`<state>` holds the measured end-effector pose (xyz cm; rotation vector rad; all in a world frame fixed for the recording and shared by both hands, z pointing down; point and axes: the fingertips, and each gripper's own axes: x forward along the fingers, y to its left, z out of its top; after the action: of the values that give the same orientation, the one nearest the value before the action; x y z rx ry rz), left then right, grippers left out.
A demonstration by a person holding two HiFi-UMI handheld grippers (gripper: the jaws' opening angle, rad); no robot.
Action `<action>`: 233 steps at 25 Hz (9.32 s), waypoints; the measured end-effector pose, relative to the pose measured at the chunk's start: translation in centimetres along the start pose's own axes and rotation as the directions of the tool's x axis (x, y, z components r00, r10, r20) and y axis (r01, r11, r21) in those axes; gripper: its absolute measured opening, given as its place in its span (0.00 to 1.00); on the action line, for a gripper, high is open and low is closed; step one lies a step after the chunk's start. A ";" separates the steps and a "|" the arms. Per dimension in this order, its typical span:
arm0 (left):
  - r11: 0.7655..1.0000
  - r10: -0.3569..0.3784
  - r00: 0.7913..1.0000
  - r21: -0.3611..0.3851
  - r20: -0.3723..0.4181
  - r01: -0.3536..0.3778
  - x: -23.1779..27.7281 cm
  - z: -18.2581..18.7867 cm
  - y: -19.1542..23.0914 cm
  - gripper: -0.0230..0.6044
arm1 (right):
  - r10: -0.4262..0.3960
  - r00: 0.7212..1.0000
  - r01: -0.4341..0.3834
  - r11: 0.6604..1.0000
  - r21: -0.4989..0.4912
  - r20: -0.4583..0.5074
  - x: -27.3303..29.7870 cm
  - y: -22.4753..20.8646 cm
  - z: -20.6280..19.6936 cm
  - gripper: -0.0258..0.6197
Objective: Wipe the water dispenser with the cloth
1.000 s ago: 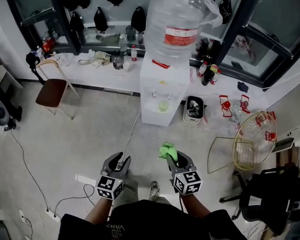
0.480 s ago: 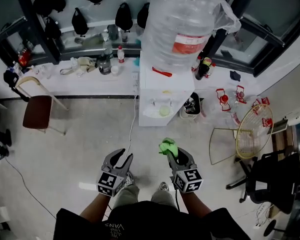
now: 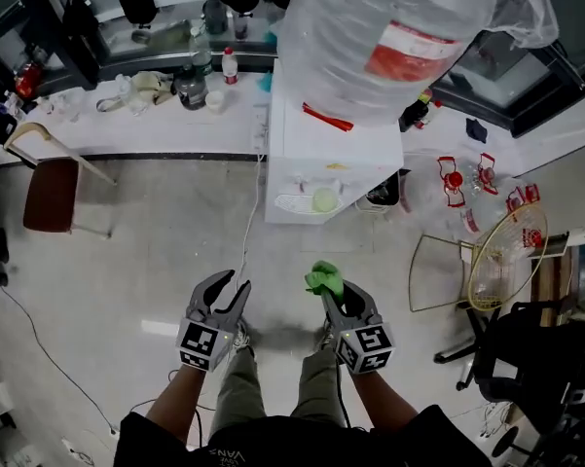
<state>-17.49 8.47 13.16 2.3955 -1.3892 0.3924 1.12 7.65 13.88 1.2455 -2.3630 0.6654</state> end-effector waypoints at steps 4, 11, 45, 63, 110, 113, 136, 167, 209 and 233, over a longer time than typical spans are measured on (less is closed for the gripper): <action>0.991 0.081 0.996 -0.109 -0.030 -0.084 3.6 -4.5 1.0 0.22 | 0.072 0.995 -0.077 0.994 -0.075 -0.065 3.9 -2.6 -3.0 0.21; 0.977 0.145 0.989 -0.161 0.025 -0.139 13.5 -13.6 2.1 0.22 | 0.134 0.990 -0.139 0.985 -0.098 -0.047 12.3 -8.1 -10.6 0.21; 0.976 0.103 0.937 0.148 0.333 -0.159 25.8 -24.6 8.9 0.22 | 0.189 0.909 -0.068 0.946 -0.317 0.370 41.0 -7.6 -19.1 0.21; 0.976 0.048 0.948 0.186 0.315 -0.112 28.8 -25.2 8.4 0.22 | -0.101 0.888 0.222 0.949 -0.224 0.449 33.3 -25.0 -20.2 0.21; 0.974 -0.063 0.950 0.228 0.305 -0.009 30.6 -25.6 5.5 0.22 | -0.184 0.887 0.243 0.966 -0.089 0.423 36.5 -29.1 -27.4 0.21; 0.971 -0.073 0.954 0.239 0.292 0.001 31.2 -25.9 4.7 0.22 | -0.243 0.878 0.298 0.952 -0.074 0.413 35.2 -32.3 -27.9 0.21; 0.988 -0.027 0.937 0.153 0.349 -0.029 29.5 -25.0 7.1 0.22 | -0.071 0.931 0.129 0.982 -0.140 0.358 38.9 -18.8 -30.9 0.21; 0.980 -0.075 0.949 0.199 0.306 0.013 32.2 -25.9 4.3 0.22 | -0.283 0.929 0.328 0.929 -0.171 0.240 39.2 -33.9 -33.8 0.21; 0.991 -0.004 0.912 0.122 0.410 -0.050 26.9 -23.7 8.2 0.21 | -0.038 0.999 0.042 0.952 -0.302 0.019 52.0 -18.5 -38.7 0.21; 0.982 -0.099 0.945 0.183 0.312 0.042 32.5 -26.1 3.6 0.22 | -0.408 0.911 0.411 0.911 -0.043 0.064 40.2 -38.0 -39.6 0.21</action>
<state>-6.66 -7.43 50.38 2.7407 -1.4458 0.1111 16.16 -14.86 76.28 1.6832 -2.0428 0.4299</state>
